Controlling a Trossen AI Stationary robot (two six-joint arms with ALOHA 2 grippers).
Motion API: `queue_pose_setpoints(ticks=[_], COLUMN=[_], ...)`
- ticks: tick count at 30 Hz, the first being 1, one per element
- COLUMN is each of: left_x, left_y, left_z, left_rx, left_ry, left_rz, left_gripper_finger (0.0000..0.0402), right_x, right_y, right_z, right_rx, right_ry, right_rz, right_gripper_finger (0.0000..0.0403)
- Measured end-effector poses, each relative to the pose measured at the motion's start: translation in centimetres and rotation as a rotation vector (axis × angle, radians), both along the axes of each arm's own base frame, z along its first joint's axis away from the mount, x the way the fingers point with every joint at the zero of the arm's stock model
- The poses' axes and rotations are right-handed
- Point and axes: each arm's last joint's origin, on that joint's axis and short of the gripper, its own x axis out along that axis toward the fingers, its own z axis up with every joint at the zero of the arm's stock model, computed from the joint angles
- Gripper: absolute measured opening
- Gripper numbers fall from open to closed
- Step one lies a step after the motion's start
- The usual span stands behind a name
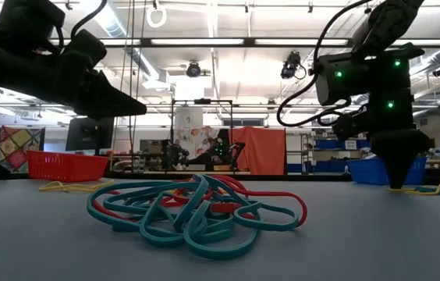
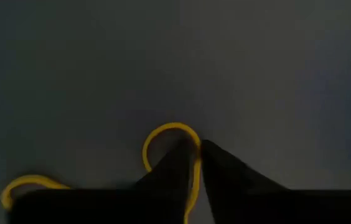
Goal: Sort rubber bands into baskets
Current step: Put the yellow rubber band into the blue basket
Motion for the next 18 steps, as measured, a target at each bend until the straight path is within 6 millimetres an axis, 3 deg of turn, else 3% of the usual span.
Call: queue_pose_setpoints(ticks=[3, 9, 18], left_x=[0.0, 0.0, 0.0], left_y=[0.4, 0.7, 0.6], left_z=[0.2, 0.6, 0.9], left_rx=[0.006, 0.019, 0.031], left_ry=[-0.015, -0.059, -0.08], left_rz=[0.05, 0.126, 0.124], left_gripper_finger=[0.0122, 0.0122, 0.0122], right_x=[0.0, -0.1, 1.9], right_y=[-0.1, -0.4, -1.9], right_z=[0.0, 0.5, 5.2], right_rx=[0.01, 0.002, -0.23], right_ry=[0.005, 0.045, 0.07], right_rz=[0.009, -0.003, 0.008], right_gripper_finger=[0.0011, 0.0007, 0.0004])
